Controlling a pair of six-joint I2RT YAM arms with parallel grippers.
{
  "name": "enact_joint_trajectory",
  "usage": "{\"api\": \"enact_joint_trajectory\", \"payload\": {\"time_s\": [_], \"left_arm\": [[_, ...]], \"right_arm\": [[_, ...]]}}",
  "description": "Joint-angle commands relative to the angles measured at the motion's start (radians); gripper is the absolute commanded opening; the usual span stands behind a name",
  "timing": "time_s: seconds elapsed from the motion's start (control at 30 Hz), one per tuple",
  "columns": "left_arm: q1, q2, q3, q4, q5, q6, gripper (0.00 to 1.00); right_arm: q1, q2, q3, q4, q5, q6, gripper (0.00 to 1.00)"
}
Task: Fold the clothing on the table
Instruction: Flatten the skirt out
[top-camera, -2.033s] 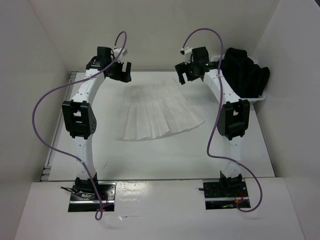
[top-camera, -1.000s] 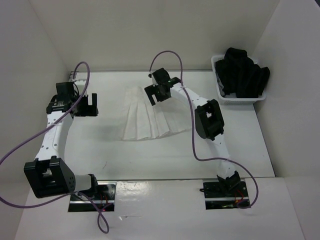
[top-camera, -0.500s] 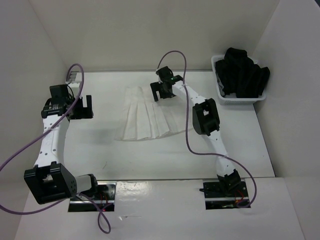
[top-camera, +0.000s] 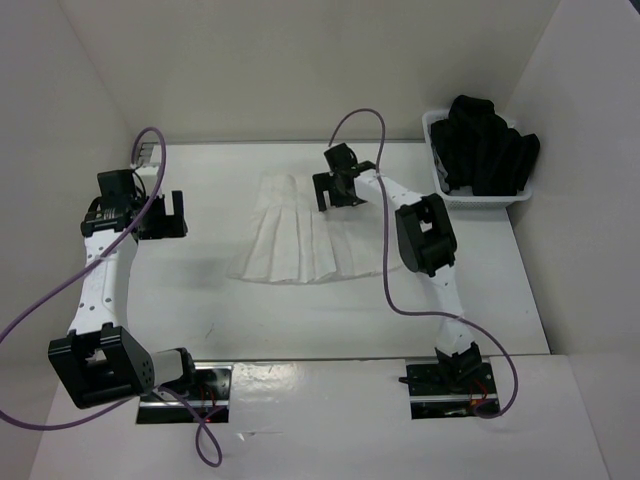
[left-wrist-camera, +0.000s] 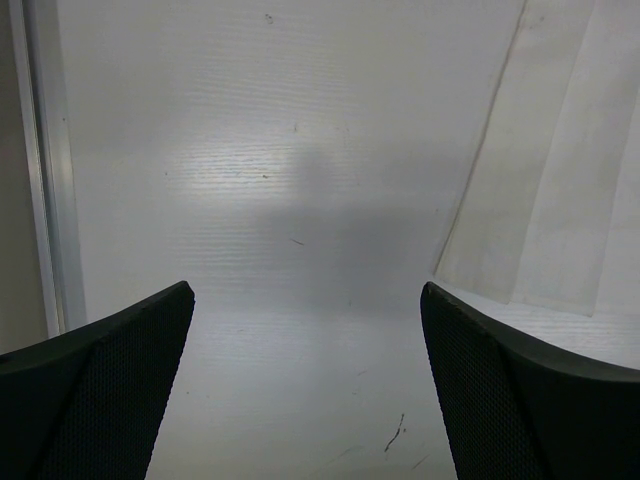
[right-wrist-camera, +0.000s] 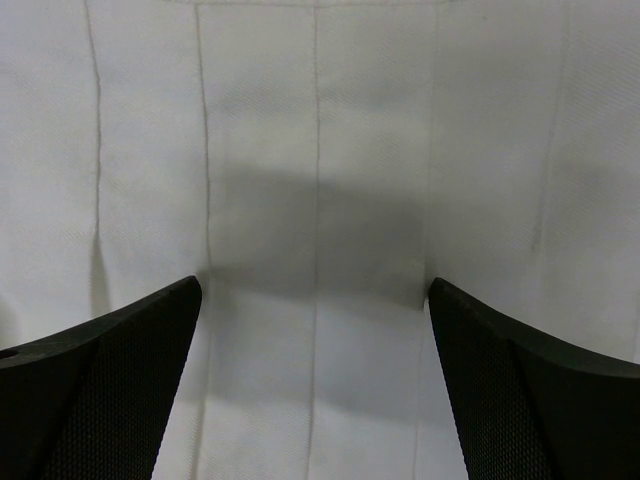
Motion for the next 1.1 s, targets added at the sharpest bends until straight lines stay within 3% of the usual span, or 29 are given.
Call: {"api": "enact_joint_trajectory", "payload": {"time_s": [0.0,0.13,0.3,0.73,0.93,1.07], "left_arm": [[0.005,-0.019,-0.005,-0.005,0.031,0.002,1.00],[0.005,-0.019,-0.005,-0.005,0.042,0.002,1.00],[0.005,-0.001,0.004,-0.005,0.051,0.002,1.00],[0.005,0.040,0.039,-0.005,0.093,0.013,1.00],[0.005,0.139,0.233,-0.071,0.211,0.048,1.00],[-0.006,0.266,0.414,-0.093,0.353,0.034,1.00]], "right_arm": [[0.024,-0.071,-0.156,-0.030,-0.006,0.074,0.99],[0.070,-0.161,-0.295,0.005,0.014,0.083,0.99],[0.139,-0.171,-0.343,0.005,0.046,0.059,0.99],[0.158,-0.241,-0.417,-0.044,0.046,0.005,0.99],[0.168,-0.382,-0.193,-0.139,0.010,-0.043,0.99],[0.138,-0.391,0.074,-0.190,-0.038,-0.073,0.99]]}}
